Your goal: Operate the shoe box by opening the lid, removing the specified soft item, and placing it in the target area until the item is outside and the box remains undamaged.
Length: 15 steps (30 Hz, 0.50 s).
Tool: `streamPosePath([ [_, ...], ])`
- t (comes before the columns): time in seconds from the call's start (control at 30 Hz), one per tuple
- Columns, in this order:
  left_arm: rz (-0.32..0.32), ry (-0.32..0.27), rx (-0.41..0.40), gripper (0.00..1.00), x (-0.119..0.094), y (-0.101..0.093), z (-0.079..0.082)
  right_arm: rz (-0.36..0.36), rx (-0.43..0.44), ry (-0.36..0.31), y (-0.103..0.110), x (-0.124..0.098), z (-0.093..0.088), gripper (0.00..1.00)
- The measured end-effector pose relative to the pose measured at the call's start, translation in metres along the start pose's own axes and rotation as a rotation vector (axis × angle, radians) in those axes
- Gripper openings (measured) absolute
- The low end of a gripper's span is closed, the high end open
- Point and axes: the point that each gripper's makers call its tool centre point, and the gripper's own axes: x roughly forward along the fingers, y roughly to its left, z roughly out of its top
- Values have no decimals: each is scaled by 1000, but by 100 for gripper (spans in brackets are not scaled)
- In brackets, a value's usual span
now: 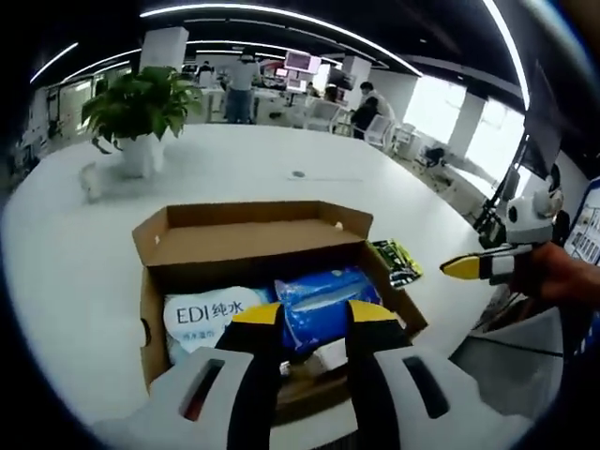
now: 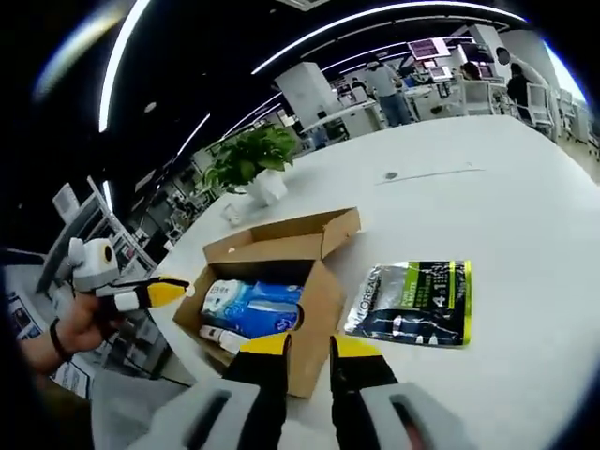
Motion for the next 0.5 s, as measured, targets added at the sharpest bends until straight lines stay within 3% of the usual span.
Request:
streamPosePath([
  [0.5, -6, 32, 50, 30, -24, 29, -17, 89, -116, 14, 54, 21, 7, 24],
])
